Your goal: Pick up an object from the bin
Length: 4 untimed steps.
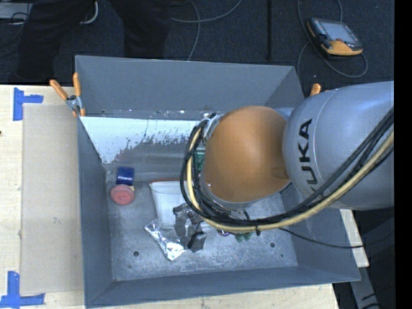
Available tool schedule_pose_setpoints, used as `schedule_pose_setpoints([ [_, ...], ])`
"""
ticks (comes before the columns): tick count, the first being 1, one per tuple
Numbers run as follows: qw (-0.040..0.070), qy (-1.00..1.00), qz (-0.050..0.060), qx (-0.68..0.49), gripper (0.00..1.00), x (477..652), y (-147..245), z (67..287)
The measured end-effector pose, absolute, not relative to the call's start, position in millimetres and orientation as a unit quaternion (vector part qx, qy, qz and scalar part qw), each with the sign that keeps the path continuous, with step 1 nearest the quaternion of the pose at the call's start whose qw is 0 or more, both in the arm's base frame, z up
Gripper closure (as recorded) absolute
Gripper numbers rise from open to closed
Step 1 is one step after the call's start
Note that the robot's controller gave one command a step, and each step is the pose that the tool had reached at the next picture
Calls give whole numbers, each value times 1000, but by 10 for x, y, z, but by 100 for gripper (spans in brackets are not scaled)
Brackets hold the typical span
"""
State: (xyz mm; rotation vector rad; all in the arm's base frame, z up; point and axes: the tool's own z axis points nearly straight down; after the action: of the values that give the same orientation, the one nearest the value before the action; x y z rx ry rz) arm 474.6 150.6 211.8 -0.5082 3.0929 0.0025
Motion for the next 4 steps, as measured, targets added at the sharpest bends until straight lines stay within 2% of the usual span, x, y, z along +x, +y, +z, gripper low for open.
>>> schedule_pose_setpoints([
  [1,0,987,0,-161,0,4734,1496,2078],
  [2,-1,994,0,-110,0,5043,1341,901],
  [3,11,993,3,-117,0,5106,1366,740],
  [4,0,993,1,-116,100,5048,1346,698],
])
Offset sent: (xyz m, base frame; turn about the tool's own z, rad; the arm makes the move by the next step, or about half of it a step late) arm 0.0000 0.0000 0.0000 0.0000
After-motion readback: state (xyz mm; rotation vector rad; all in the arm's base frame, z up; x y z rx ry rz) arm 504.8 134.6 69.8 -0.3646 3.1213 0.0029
